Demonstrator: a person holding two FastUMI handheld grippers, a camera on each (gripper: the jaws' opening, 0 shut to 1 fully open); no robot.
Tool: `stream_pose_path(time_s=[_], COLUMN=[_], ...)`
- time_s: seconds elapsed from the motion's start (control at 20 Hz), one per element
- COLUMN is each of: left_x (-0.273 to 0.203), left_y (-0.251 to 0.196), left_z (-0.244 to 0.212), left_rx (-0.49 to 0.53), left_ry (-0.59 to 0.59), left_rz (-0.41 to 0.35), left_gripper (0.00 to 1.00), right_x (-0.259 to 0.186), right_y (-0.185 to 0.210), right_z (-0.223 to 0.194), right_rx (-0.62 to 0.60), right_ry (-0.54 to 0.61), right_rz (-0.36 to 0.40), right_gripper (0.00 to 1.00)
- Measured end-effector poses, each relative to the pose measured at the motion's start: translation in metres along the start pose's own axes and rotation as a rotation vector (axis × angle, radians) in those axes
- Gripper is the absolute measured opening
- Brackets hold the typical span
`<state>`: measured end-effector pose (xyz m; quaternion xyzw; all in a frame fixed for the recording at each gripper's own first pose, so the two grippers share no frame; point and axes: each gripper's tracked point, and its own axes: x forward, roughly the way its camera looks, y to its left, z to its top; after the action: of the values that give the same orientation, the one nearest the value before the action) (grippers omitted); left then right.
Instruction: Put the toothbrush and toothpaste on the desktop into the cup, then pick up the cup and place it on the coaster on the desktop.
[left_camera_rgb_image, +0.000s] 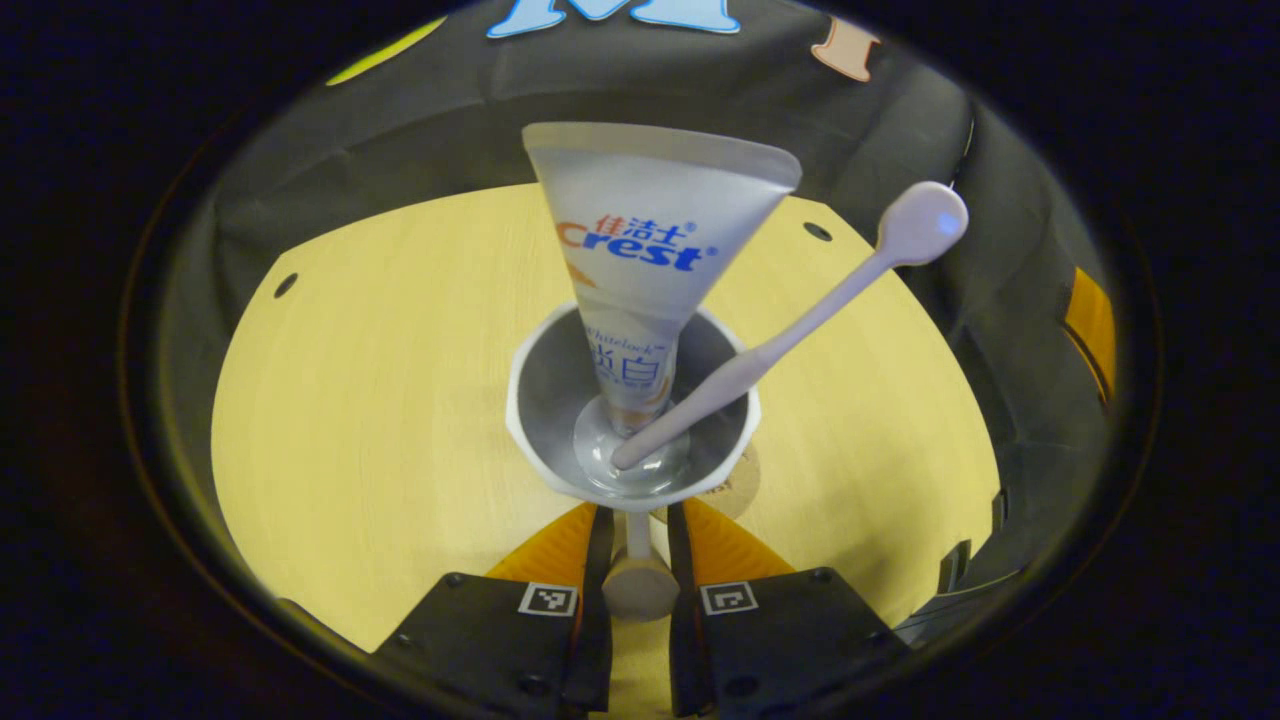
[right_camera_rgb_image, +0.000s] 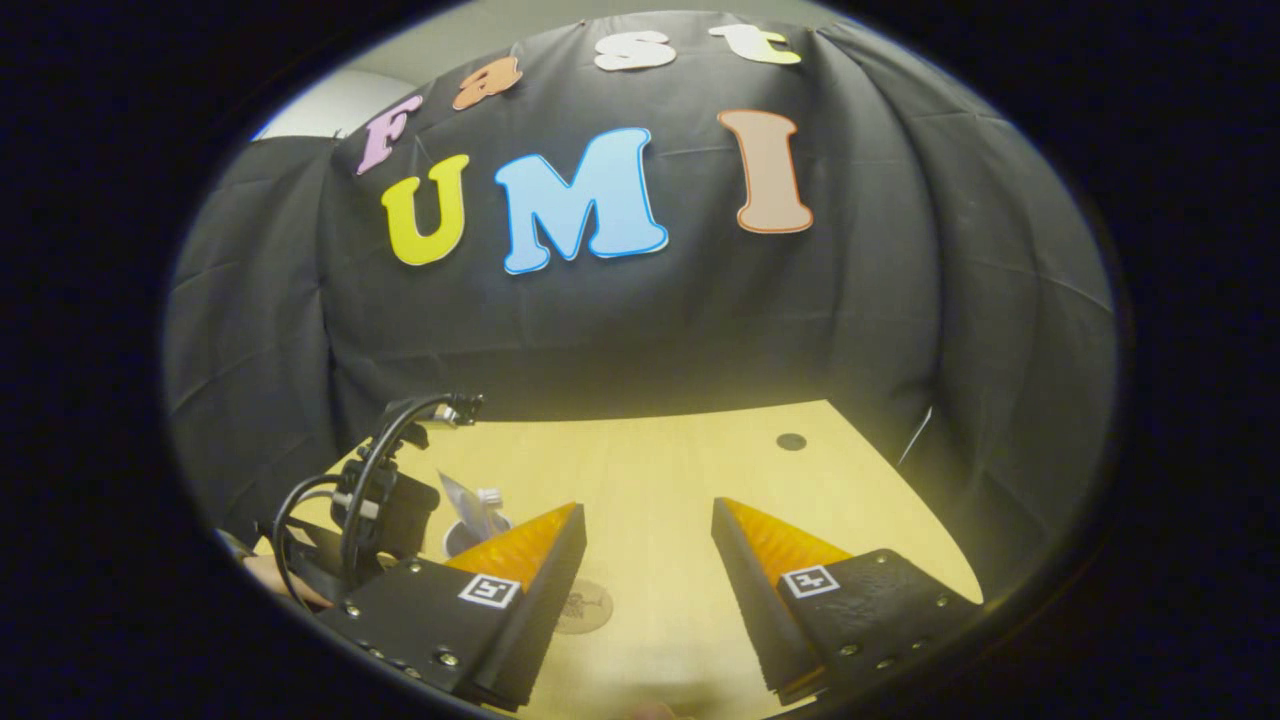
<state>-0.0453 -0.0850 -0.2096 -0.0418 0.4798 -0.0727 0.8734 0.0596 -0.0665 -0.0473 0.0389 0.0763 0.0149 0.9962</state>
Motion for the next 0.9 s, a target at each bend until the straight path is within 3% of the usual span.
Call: stream_pose_path(time_s=[0.3,0.9], left_x=[0.011,0.023], left_y=[-0.029,-0.04], left_z=[-0.008,-0.03], left_rx=[0.032,0.023], left_ry=[0.035,0.087], left_rz=[-0.013,0.052], left_gripper=[0.29,0.3], right_x=[-0.009,-0.019], right_y=[-0.019,-0.039], right_z=[-0.001,-0.006], right_rx=[0.013,0.025], right_ry=[-0.001,0.015], right_rz=[-0.022,-0.004], right_gripper=[0.8,0.8])
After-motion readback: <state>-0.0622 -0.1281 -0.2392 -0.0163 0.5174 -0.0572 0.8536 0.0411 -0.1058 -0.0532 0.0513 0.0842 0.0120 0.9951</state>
